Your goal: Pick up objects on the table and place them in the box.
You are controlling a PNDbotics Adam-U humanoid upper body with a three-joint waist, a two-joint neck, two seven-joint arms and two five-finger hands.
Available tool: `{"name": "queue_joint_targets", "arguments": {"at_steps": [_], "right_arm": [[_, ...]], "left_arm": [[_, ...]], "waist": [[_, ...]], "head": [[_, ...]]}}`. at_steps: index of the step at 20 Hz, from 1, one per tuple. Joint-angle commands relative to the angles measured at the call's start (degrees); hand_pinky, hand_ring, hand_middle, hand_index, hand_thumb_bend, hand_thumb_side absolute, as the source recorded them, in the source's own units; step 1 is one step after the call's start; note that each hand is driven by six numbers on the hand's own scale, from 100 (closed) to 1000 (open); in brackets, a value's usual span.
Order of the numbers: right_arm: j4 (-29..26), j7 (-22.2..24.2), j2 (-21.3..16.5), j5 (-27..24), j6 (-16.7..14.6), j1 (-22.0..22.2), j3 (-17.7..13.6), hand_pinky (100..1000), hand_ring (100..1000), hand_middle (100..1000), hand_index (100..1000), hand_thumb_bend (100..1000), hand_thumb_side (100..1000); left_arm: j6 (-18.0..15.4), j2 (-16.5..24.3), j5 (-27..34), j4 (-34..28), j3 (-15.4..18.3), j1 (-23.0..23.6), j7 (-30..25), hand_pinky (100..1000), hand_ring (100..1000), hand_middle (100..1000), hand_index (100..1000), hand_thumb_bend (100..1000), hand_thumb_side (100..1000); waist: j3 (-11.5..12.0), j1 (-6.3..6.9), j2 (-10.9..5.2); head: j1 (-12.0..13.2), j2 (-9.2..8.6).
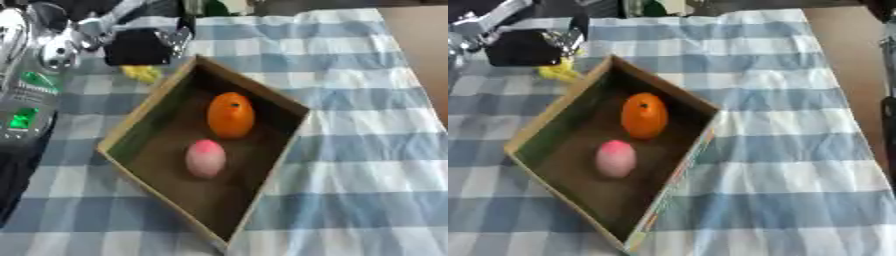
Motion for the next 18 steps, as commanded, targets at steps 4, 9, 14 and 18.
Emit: {"name": "queue_joint_targets", "arguments": {"at_steps": [4, 9, 14, 18], "right_arm": [[-1.24, 0.04, -1.21, -0.53, 0.18, -0.96, -0.49, 906, 807, 698, 848, 100, 812], [-1.14, 0.18, -1.14, -0.48, 0.18, -1.30, -0.41, 907, 807, 697, 845, 100, 812], [-0.54, 0.45, -0.58, 0.12, 0.27, -2.21, -0.28, 906, 803, 693, 844, 100, 811], [-0.19, 0.54, -0.39, 0.44, 0.36, -2.49, -0.34, 905, 799, 685, 842, 100, 808]], "left_arm": [[3.72, 0.86, -1.03, 9.41, 2.49, -3.35, 3.94, 736, 928, 887, 1000, 100, 760], [5.71, 0.03, -2.77, 18.34, 3.91, -5.10, 6.45, 785, 962, 932, 1000, 100, 833], [7.35, -1.27, -3.29, 27.25, 5.13, -6.57, 7.79, 805, 984, 958, 1000, 109, 871], [7.97, -2.26, -1.80, 32.43, 5.74, -7.36, 8.06, 817, 994, 967, 1000, 135, 880]], "waist": [[-0.50, -0.06, -0.77], [-1.03, 0.08, -0.36], [-1.65, 0.12, 0.17], [-2.03, 0.21, 0.62]], "head": [[0.54, -1.33], [0.59, -1.77], [0.88, -2.38], [1.21, -2.81]]}}
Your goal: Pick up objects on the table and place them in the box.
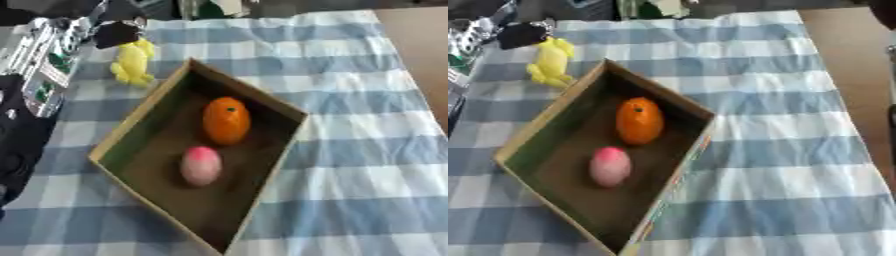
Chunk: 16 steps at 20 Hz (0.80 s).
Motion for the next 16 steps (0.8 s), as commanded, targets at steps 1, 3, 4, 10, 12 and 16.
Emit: {"name": "queue_joint_targets", "arguments": {"at_steps": [1, 3, 4, 10, 12, 16], "right_arm": [[-0.21, 0.05, -0.61, 0.37, 0.05, -1.08, -0.40, 905, 798, 683, 841, 100, 807], [-0.15, 0.08, -0.64, 0.40, 0.13, -1.09, -0.42, 905, 797, 681, 839, 100, 807], [-0.13, 0.15, -0.64, 0.41, 0.17, -1.08, -0.40, 905, 797, 680, 839, 100, 806], [-0.12, 0.70, -0.54, 0.45, 0.45, -0.72, -0.48, 907, 797, 675, 838, 100, 805], [-0.15, 0.89, -0.55, 0.34, 0.48, -0.57, -0.56, 909, 798, 675, 838, 100, 803], [-0.22, 1.16, -0.50, 0.09, 0.63, -0.29, -0.69, 910, 798, 673, 837, 100, 799]], "left_arm": [[0.47, 0.14, 1.22, 3.24, 1.14, -1.76, -0.12, 820, 997, 972, 1000, 151, 885], [0.50, -0.15, 1.98, 5.23, 1.44, -2.10, -0.74, 825, 1000, 979, 1000, 186, 893], [0.44, -0.19, 1.98, 6.19, 1.46, -2.24, -1.06, 826, 1000, 981, 1000, 203, 904], [0.55, -0.20, -2.30, 12.32, 2.30, -3.22, -2.22, 833, 1000, 989, 1000, 344, 940], [0.52, -0.13, -4.14, 13.89, 2.71, -3.48, -2.28, 835, 1000, 991, 1000, 356, 921], [0.27, -0.29, -6.83, 16.14, 3.34, -3.78, -2.82, 834, 1000, 994, 1000, 379, 906]], "waist": [[-0.10, -0.06, -1.02], [-0.11, 0.01, -0.89], [-0.13, 0.07, -0.83], [-0.33, 0.41, -0.69], [-0.37, 0.54, -0.68], [-0.26, 0.74, -0.74]], "head": [[0.42, -0.84], [0.45, -0.91], [0.47, -0.98], [0.62, -1.03], [0.64, -1.04], [0.61, -0.91]]}}
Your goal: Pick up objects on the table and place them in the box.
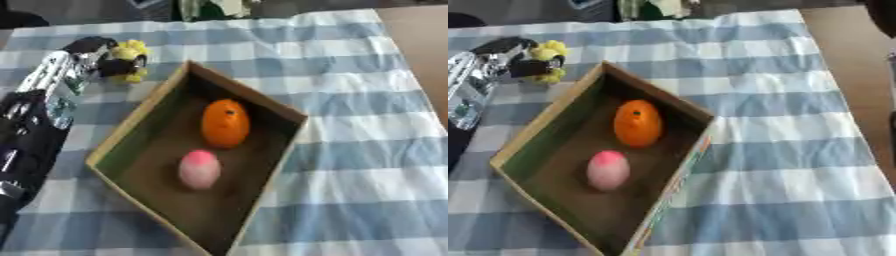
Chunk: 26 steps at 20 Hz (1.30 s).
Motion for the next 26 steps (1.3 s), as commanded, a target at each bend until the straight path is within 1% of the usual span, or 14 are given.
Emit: {"name": "queue_joint_targets", "arguments": {"at_steps": [1, 6, 8, 10, 12, 13, 15, 16, 17, 18, 19, 20, 22, 26], "right_arm": [[-0.60, 0.21, -0.81, -0.23, 0.10, -0.61, -0.69, 910, 798, 672, 837, 100, 798], [-0.68, 0.23, -0.75, -0.39, 0.29, -0.44, -0.78, 911, 798, 670, 837, 100, 795], [-0.72, 0.21, -0.73, -0.40, 0.35, -0.40, -0.89, 911, 799, 669, 837, 100, 795], [-0.76, 0.11, -0.79, -0.30, 0.39, -0.31, -1.04, 912, 799, 669, 837, 100, 794], [-0.75, 0.13, -0.85, -0.28, 0.40, -0.16, -1.12, 912, 799, 669, 838, 100, 793], [-0.72, 0.20, -0.89, -0.24, 0.38, -0.08, -1.15, 912, 799, 669, 838, 100, 794], [-0.67, 0.31, -0.91, -0.19, 0.33, 0.05, -1.24, 912, 800, 669, 839, 100, 794], [-0.64, 0.35, -0.91, -0.18, 0.31, 0.11, -1.27, 913, 800, 669, 839, 100, 795], [-0.62, 0.40, -0.91, -0.16, 0.29, 0.16, -1.29, 913, 800, 669, 839, 100, 795], [-0.59, 0.45, -0.88, -0.14, 0.28, 0.24, -1.31, 913, 800, 669, 840, 100, 795], [-0.57, 0.49, -0.84, -0.12, 0.29, 0.31, -1.34, 913, 800, 669, 840, 100, 795], [-0.57, 0.49, -0.78, -0.11, 0.32, 0.38, -1.40, 913, 800, 668, 840, 100, 796], [-0.57, 0.49, -0.73, -0.11, 0.40, 0.53, -1.47, 913, 800, 668, 840, 100, 795], [-0.59, 0.43, -0.54, -0.12, 0.52, 0.71, -1.55, 914, 800, 667, 841, 100, 796]], "left_arm": [[-0.18, 0.71, -2.20, 1.06, 0.97, -1.63, -0.58, 834, 1000, 995, 1000, 381, 907], [-0.23, -0.11, -3.85, 3.20, 1.33, -1.74, -1.28, 831, 1000, 991, 1000, 389, 915], [-0.50, -0.45, -4.22, 3.79, 1.33, -1.68, -1.46, 828, 1000, 988, 1000, 373, 910], [-0.76, -0.64, -4.49, 3.99, 1.28, -1.61, -1.45, 816, 1000, 975, 1000, 287, 890], [-0.83, -0.82, -4.74, 4.01, 1.25, -1.59, -1.22, 802, 1000, 949, 981, 195, 847], [-0.84, -0.91, -4.86, 4.00, 1.20, -1.61, -1.08, 791, 994, 936, 964, 116, 790], [-0.66, -1.01, -5.36, 3.75, 0.98, -1.72, -0.60, 766, 970, 899, 920, 100, 656], [-0.50, -1.04, -5.73, 3.54, 0.82, -1.80, -0.34, 761, 966, 894, 911, 100, 627], [-0.37, -1.10, -6.01, 3.35, 0.70, -1.86, -0.20, 761, 966, 894, 911, 100, 627], [-0.16, -1.09, -6.36, 3.09, 0.60, -1.97, 0.00, 752, 960, 886, 889, 100, 455], [0.10, -1.09, -6.77, 2.82, 0.50, -2.05, 0.22, 749, 958, 883, 882, 100, 409], [0.35, -1.11, -7.08, 2.61, 0.45, -2.11, 0.35, 744, 953, 877, 867, 100, 318], [0.51, -1.11, -7.27, 2.29, 0.31, -2.17, 0.24, 741, 951, 875, 859, 100, 272], [-0.14, -0.90, -6.44, 0.60, -0.11, -2.28, -0.66, 730, 940, 857, 818, 100, 247]], "waist": [[0.10, 0.00, -1.32], [0.16, 0.12, -1.33], [0.09, 0.12, -1.25], [0.04, 0.12, -1.17], [0.04, 0.10, -1.12], [0.05, 0.10, -1.10], [0.09, 0.09, -1.11], [0.13, 0.07, -1.14], [0.16, 0.06, -1.15], [0.19, 0.05, -1.19], [0.22, 0.05, -1.23], [0.24, 0.05, -1.27], [0.29, 0.01, -1.40], [0.42, -0.09, -1.68]], "head": [[0.16, -0.34], [0.24, -0.10], [0.20, -0.07], [0.16, 0.01], [0.12, 0.11], [0.11, 0.18], [0.08, 0.36], [0.05, 0.49], [0.03, 0.56], [0.04, 0.65], [0.05, 0.70], [0.05, 0.73], [-0.06, 0.83], [-0.30, 0.93]]}}
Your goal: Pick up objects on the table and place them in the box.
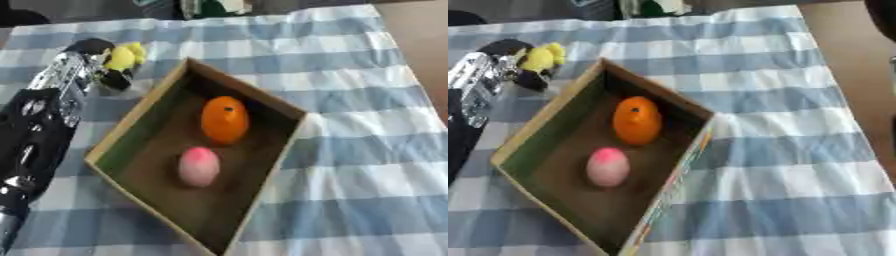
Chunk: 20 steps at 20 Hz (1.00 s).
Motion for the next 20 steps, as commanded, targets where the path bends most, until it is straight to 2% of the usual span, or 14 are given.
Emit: {"name": "queue_joint_targets", "arguments": {"at_steps": [1, 4, 8, 11, 15, 17, 20], "right_arm": [[-0.60, -0.08, -0.54, -0.04, 0.09, -0.57, -0.57, 914, 800, 667, 841, 100, 796], [-0.68, -0.37, -0.44, -0.14, 0.20, -0.52, -0.70, 913, 800, 666, 841, 100, 795], [-0.69, -0.61, -0.44, -0.21, 0.22, -0.45, -0.74, 913, 800, 665, 841, 100, 794], [-0.69, -0.74, -0.38, -0.24, 0.24, -0.36, -0.83, 913, 801, 665, 841, 100, 794], [-0.78, -0.81, -0.05, -0.25, 0.40, -0.40, -0.82, 913, 800, 664, 841, 100, 792], [-0.84, -0.92, -0.01, -0.27, 0.44, -0.42, -0.88, 913, 801, 664, 840, 100, 791], [-0.88, -1.23, 0.03, -0.29, 0.47, -0.46, -0.97, 913, 801, 664, 840, 100, 792]], "left_arm": [[-0.42, 1.09, 0.18, -2.06, -0.39, -0.89, -0.59, 722, 932, 846, 795, 100, 246], [-1.23, 1.27, 1.42, -5.87, -0.75, -1.00, -0.29, 686, 891, 794, 739, 100, 244], [-2.52, 1.85, 2.63, -12.11, -2.05, -0.63, -0.56, 668, 868, 773, 709, 100, 244], [-3.63, 2.37, 3.20, -16.66, -2.98, -0.24, -2.33, 662, 862, 770, 723, 100, 244], [-4.01, 2.49, 3.90, -19.38, -3.57, -0.01, -4.87, 656, 858, 774, 759, 100, 245], [-3.99, 2.50, 4.69, -20.27, -3.67, 0.04, -5.39, 646, 848, 764, 746, 100, 244], [-4.54, 2.54, 6.64, -23.09, -4.10, 0.26, -5.09, 601, 796, 701, 676, 100, 248]], "waist": [[0.11, -0.36, -1.71], [0.24, -0.51, -1.92], [0.40, -0.71, -2.08], [0.56, -0.87, -2.17], [0.62, -1.03, -2.28], [0.60, -1.13, -2.33], [0.58, -1.24, -2.42]], "head": [[-0.29, 0.37], [-0.78, 0.53], [-1.16, 0.82], [-1.36, 1.00], [-1.31, 0.87], [-1.34, 0.74], [-1.43, 0.66]]}}
